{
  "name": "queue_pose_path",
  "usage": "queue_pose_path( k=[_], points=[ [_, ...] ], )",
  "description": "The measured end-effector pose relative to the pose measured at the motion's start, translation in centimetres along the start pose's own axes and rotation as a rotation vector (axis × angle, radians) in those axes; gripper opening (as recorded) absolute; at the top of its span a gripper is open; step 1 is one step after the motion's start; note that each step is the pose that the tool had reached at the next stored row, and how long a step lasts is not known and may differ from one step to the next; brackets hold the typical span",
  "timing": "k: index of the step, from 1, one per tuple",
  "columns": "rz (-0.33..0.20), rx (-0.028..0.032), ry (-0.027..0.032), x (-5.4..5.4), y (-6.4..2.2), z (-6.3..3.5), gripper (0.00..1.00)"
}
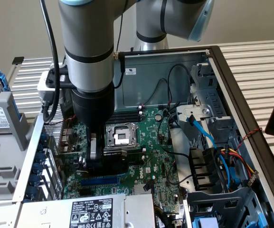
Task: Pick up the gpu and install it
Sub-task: 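Insert the gpu into the slot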
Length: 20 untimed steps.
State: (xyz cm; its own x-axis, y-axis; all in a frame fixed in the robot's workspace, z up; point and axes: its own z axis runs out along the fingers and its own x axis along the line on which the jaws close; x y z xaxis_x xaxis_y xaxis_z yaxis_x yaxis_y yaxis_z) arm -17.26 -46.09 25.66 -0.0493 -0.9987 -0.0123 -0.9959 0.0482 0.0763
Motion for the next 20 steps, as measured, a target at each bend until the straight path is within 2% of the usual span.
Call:
queue_pose_path(
  k=[20],
  points=[
    [0.0,0.0,0.0,0.04,0.17,0.52,0.27]
  ],
)
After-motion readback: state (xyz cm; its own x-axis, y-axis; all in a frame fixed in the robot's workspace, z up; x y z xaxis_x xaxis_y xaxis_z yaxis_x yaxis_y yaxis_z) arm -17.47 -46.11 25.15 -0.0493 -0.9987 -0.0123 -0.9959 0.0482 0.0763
